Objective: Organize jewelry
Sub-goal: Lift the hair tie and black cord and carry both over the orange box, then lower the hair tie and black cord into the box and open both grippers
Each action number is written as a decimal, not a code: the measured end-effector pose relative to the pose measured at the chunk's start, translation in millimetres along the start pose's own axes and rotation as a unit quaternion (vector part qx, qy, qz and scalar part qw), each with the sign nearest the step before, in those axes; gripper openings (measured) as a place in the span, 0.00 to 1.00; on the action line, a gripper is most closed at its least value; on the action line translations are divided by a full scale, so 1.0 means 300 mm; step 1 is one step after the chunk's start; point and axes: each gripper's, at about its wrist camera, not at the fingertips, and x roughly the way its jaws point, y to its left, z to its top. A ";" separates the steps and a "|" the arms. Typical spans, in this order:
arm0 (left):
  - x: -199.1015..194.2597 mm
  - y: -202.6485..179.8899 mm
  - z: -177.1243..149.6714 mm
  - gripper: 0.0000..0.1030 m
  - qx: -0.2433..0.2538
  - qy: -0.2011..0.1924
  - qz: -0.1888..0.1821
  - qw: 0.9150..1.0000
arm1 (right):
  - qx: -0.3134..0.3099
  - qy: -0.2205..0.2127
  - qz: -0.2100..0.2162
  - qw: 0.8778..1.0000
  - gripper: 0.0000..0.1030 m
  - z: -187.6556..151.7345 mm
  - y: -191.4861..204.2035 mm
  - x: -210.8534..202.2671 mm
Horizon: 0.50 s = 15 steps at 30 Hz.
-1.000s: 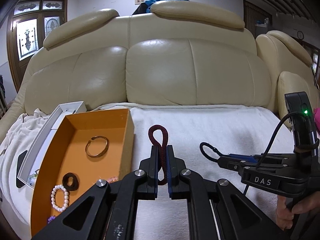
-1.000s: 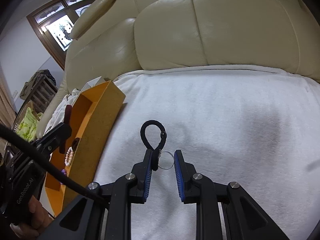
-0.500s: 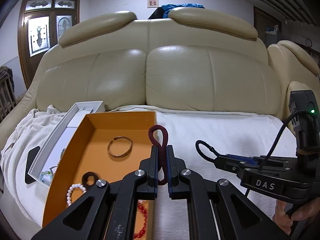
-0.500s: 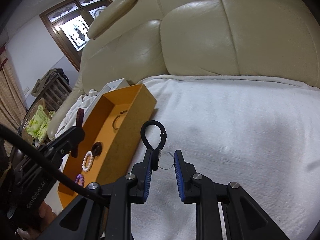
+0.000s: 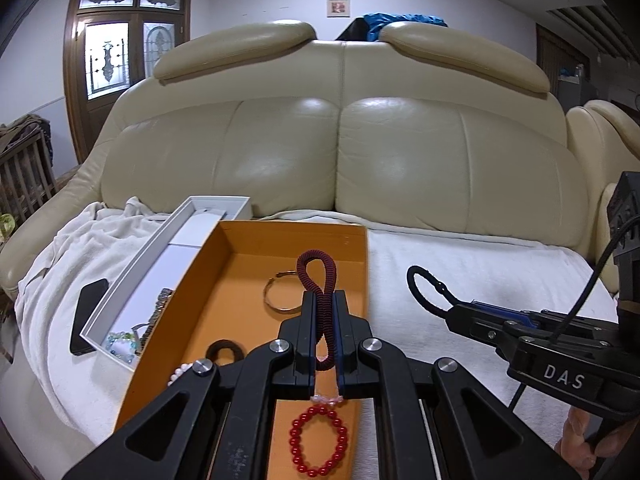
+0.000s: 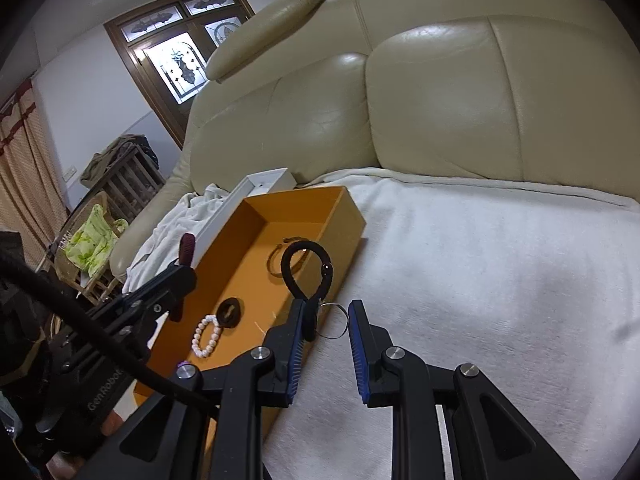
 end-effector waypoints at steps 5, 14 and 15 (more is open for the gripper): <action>0.011 0.033 -0.005 0.07 -0.006 0.006 0.015 1.000 | -0.005 -0.002 0.014 1.000 0.23 0.008 0.052 0.024; 0.049 0.104 -0.022 0.07 -0.017 0.024 0.047 0.998 | -0.009 0.002 0.031 0.999 0.23 0.023 0.108 0.082; 0.052 0.111 -0.024 0.07 -0.017 0.026 0.050 0.998 | -0.010 0.003 0.032 0.999 0.23 0.024 0.111 0.088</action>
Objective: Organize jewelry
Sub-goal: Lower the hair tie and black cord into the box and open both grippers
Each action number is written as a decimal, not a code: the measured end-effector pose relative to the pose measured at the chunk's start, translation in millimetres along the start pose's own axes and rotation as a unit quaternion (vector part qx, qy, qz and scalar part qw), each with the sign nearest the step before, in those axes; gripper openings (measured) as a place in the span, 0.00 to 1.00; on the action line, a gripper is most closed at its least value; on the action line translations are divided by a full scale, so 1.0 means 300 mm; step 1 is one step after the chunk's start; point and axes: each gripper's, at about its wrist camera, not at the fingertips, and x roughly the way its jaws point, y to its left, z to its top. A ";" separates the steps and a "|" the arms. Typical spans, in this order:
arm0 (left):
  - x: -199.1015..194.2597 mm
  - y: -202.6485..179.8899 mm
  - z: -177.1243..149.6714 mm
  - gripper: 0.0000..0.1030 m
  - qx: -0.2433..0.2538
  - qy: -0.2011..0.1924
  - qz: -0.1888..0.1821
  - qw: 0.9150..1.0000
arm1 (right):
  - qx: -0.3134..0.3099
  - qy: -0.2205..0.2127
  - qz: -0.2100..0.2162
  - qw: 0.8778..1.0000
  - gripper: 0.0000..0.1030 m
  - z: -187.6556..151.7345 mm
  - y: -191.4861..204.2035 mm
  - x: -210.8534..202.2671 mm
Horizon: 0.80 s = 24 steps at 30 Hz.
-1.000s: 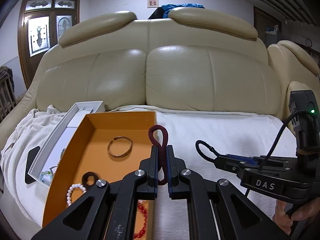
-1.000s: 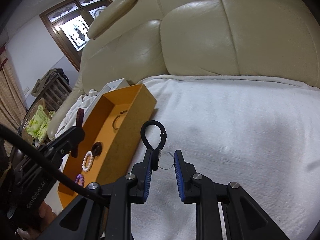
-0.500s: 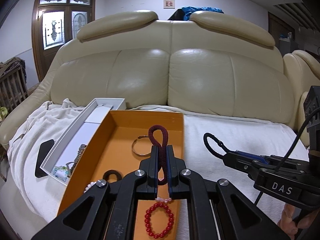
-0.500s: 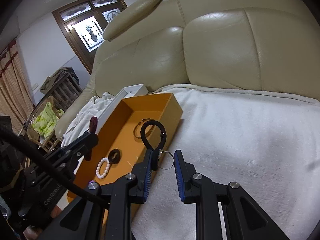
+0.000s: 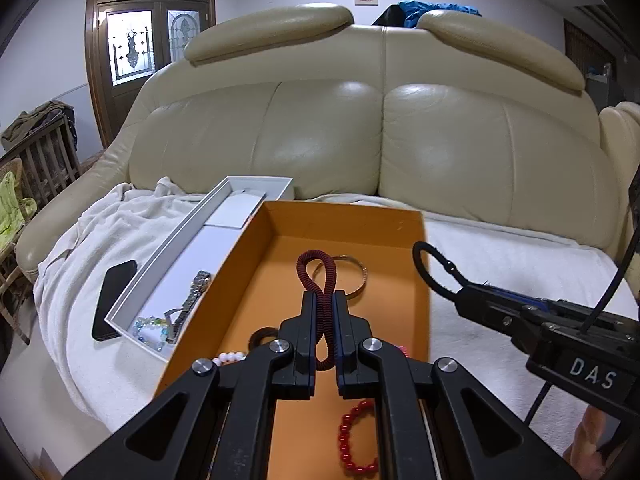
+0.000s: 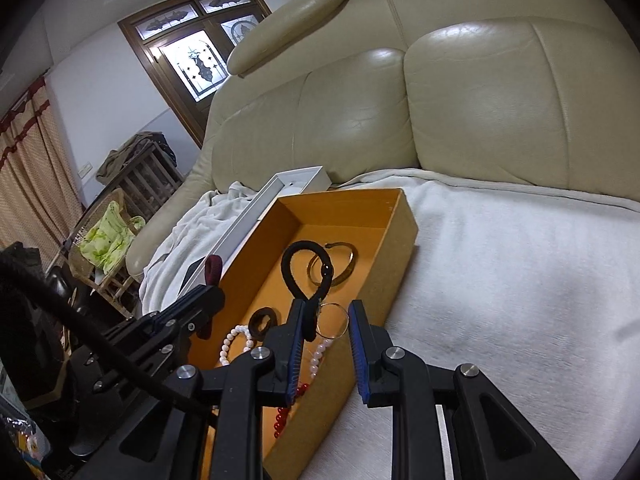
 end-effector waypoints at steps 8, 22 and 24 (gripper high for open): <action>0.032 0.058 -0.016 0.07 -0.005 0.015 0.020 1.000 | -0.006 0.007 0.012 1.000 0.23 0.003 0.024 0.052; 0.028 0.170 -0.105 0.07 -0.032 0.052 0.007 0.998 | -0.037 0.037 0.034 0.998 0.23 -0.031 0.116 0.159; 0.017 0.184 -0.135 0.07 -0.041 0.064 0.000 0.997 | -0.043 0.041 0.036 0.998 0.23 -0.040 0.126 0.165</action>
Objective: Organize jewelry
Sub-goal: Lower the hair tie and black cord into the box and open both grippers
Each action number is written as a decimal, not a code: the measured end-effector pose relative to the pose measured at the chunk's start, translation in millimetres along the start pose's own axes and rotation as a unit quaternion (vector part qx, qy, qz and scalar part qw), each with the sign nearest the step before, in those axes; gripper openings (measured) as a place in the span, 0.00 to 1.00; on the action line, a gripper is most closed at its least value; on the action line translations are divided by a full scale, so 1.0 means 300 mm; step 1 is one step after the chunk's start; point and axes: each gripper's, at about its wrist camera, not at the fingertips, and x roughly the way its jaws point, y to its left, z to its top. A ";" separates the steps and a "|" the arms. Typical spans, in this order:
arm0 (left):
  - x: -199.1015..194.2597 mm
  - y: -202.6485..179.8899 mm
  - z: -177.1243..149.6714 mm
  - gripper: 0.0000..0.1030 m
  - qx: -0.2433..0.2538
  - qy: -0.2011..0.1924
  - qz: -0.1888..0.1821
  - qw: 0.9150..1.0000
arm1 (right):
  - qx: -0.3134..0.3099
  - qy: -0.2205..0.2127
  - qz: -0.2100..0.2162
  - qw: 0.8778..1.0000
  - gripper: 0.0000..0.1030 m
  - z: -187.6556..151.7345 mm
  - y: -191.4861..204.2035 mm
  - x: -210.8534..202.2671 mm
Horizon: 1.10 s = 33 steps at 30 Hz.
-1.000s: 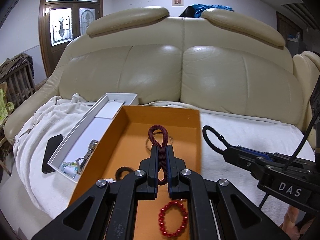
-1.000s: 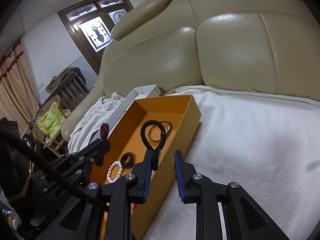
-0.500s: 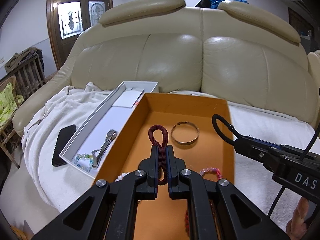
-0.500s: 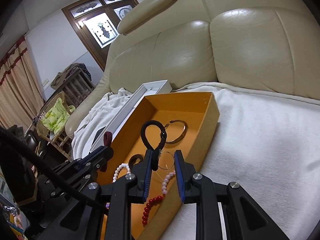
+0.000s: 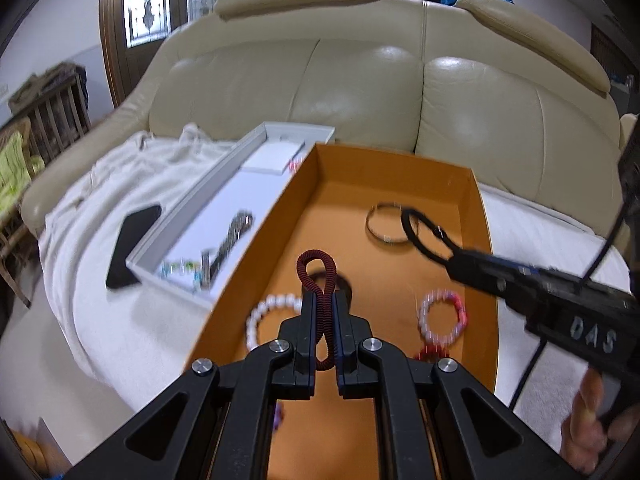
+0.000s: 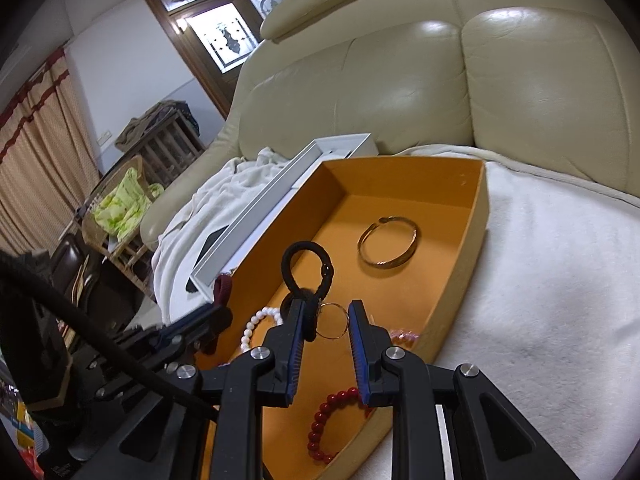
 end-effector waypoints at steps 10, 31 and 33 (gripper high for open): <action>-0.007 -0.033 -0.107 0.08 0.006 0.036 0.004 0.999 | -0.021 0.036 0.001 0.999 0.23 -0.043 0.041 0.049; 0.021 -0.037 -0.116 0.08 0.017 0.046 0.043 0.998 | -0.012 0.048 -0.004 0.999 0.23 -0.063 0.011 0.079; 0.025 -0.038 -0.116 0.08 0.018 0.047 0.045 0.998 | -0.010 0.047 -0.003 0.999 0.24 -0.063 0.010 0.078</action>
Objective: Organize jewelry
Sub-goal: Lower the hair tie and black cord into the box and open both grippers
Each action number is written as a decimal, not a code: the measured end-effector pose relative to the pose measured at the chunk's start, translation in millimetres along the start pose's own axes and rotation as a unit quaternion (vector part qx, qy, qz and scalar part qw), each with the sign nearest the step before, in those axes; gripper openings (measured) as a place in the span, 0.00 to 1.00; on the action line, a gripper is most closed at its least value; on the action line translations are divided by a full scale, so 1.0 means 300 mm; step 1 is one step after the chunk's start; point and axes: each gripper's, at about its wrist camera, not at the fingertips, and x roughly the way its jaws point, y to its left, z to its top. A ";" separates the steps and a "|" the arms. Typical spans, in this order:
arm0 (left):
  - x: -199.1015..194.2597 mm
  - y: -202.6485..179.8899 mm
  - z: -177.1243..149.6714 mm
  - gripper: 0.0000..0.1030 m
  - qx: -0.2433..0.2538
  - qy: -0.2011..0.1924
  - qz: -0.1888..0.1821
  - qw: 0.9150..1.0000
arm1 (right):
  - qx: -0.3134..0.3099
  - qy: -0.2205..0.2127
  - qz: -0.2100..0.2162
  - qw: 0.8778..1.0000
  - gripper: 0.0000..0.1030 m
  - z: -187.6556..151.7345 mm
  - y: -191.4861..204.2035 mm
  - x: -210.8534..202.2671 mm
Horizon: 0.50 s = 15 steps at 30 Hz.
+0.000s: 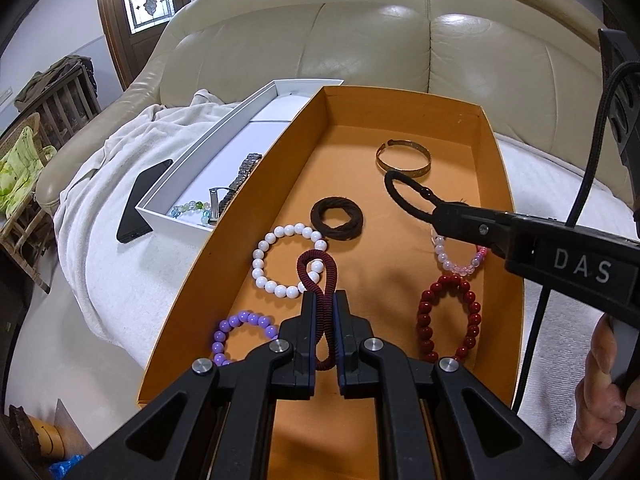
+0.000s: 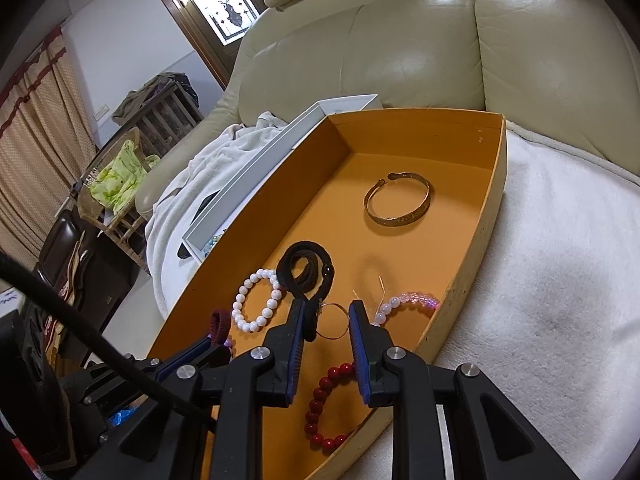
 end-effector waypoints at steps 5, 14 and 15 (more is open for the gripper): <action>0.004 -0.001 0.001 0.09 0.001 0.001 0.006 1.000 | 0.001 -0.002 0.000 1.000 0.24 0.001 -0.001 0.001; 0.019 0.008 0.010 0.11 -0.001 0.003 0.028 1.000 | 0.002 -0.007 0.002 1.000 0.25 -0.001 -0.002 -0.003; 0.020 0.008 0.010 0.16 -0.001 0.003 0.029 1.000 | 0.003 -0.008 0.003 1.000 0.25 0.001 -0.003 -0.002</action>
